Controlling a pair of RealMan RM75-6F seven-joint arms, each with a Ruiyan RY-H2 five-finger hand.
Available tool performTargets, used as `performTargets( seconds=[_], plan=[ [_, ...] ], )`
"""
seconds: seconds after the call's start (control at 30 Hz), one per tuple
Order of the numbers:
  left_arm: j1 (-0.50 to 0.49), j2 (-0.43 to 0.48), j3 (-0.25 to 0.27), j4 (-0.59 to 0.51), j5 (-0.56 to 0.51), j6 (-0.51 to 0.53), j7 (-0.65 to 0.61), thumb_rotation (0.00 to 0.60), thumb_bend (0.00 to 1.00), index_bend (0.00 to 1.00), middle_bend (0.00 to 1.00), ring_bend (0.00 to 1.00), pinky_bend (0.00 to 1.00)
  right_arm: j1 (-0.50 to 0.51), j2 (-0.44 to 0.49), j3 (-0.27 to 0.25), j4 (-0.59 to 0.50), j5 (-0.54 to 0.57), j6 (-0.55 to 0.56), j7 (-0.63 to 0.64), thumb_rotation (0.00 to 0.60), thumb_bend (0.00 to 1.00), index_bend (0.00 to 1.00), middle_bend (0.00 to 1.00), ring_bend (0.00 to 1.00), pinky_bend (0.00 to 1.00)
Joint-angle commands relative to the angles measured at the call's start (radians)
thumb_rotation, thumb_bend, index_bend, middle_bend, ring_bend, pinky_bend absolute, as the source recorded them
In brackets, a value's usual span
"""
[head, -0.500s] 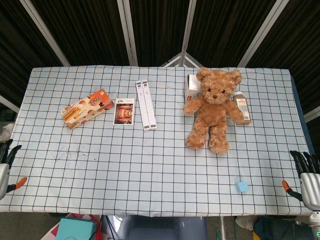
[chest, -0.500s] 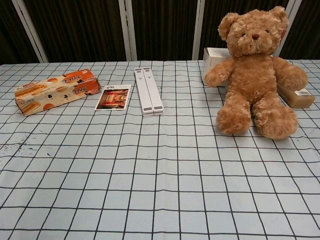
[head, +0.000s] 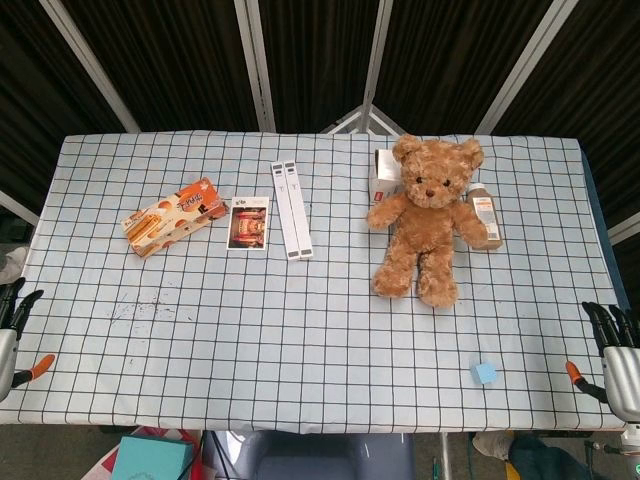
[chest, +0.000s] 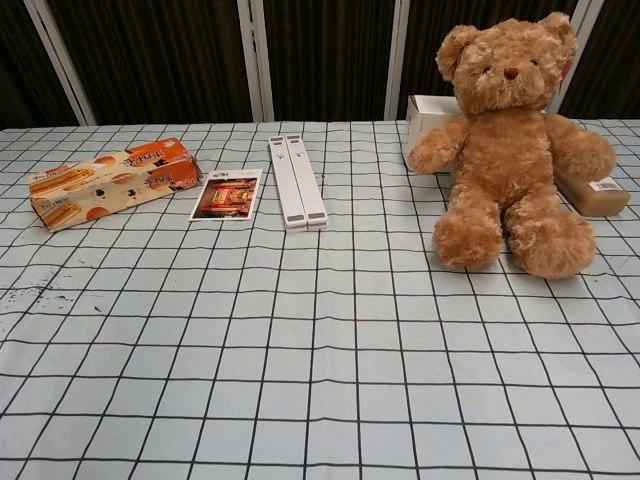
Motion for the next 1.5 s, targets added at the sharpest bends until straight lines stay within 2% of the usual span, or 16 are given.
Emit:
performTargets(
  seconds=[0.03, 0.17, 0.27, 0.37, 0.6, 0.67, 0.77, 0.97, 1.17, 1.37, 1.5],
  plan=[
    [-0.005, 0.001, -0.005, 0.005, -0.017, -0.015, -0.007, 0.6, 0.24, 0.13, 0.0, 0.0, 0.03, 0.005, -0.002, -0.002, -0.002, 0.009, -0.021, 0.009, 0.6, 0.29, 0.03, 0.12, 0.04, 0.0],
    [-0.004, 0.0, -0.004, 0.0, -0.016, -0.015, -0.003, 0.6, 0.24, 0.13, 0.0, 0.0, 0.03, 0.019, 0.003, -0.013, -0.018, 0.011, -0.071, 0.066, 0.6, 0.29, 0.03, 0.12, 0.04, 0.0],
    [0.001, 0.0, 0.002, -0.003, -0.004, -0.007, -0.006, 0.6, 0.24, 0.13, 0.0, 0.0, 0.03, 0.035, 0.01, -0.015, -0.041, 0.003, -0.104, 0.186, 0.6, 0.29, 0.02, 0.12, 0.04, 0.0],
    [-0.003, -0.002, -0.001, -0.001, -0.018, -0.019, -0.004, 0.6, 0.24, 0.13, 0.0, 0.0, 0.03, 0.061, 0.01, 0.008, -0.07, 0.025, -0.148, 0.335, 0.6, 0.29, 0.02, 0.11, 0.04, 0.0],
    [-0.018, -0.007, -0.016, 0.0, -0.053, -0.048, 0.011, 0.6, 0.24, 0.13, 0.0, 0.0, 0.03, 0.201, 0.07, 0.156, -0.25, 0.242, -0.434, 0.696, 0.6, 0.29, 0.02, 0.11, 0.05, 0.0],
    [-0.019, -0.007, -0.017, 0.0, -0.059, -0.051, 0.013, 0.6, 0.24, 0.13, 0.0, 0.0, 0.03, 0.25, 0.09, 0.194, -0.255, 0.299, -0.525, 0.737, 0.6, 0.29, 0.02, 0.11, 0.05, 0.0],
    [-0.019, -0.007, -0.021, 0.0, -0.068, -0.05, 0.015, 0.6, 0.24, 0.13, 0.0, 0.0, 0.03, 0.335, 0.079, 0.234, -0.217, 0.409, -0.632, 0.678, 0.6, 0.29, 0.02, 0.11, 0.07, 0.0],
    [-0.022, -0.004, -0.03, 0.002, -0.091, -0.057, 0.015, 0.6, 0.24, 0.13, 0.0, 0.0, 0.03, 0.468, 0.02, 0.264, -0.144, 0.637, -0.751, 0.529, 0.6, 0.29, 0.02, 0.11, 0.08, 0.0],
    [-0.022, -0.001, -0.032, 0.002, -0.099, -0.058, 0.013, 0.6, 0.24, 0.13, 0.0, 0.0, 0.03, 0.59, -0.068, 0.272, -0.056, 0.873, -0.728, 0.335, 0.6, 0.29, 0.04, 0.12, 0.09, 0.0],
    [-0.024, -0.001, -0.037, 0.003, -0.108, -0.06, 0.011, 0.6, 0.24, 0.13, 0.0, 0.0, 0.03, 0.669, -0.139, 0.265, 0.028, 1.03, -0.707, 0.204, 0.6, 0.29, 0.1, 0.14, 0.1, 0.0],
    [-0.027, -0.002, -0.041, 0.006, -0.118, -0.065, 0.014, 0.6, 0.24, 0.13, 0.0, 0.0, 0.03, 0.706, -0.186, 0.265, 0.087, 1.105, -0.686, 0.135, 0.6, 0.29, 0.16, 0.2, 0.13, 0.0]
  ],
)
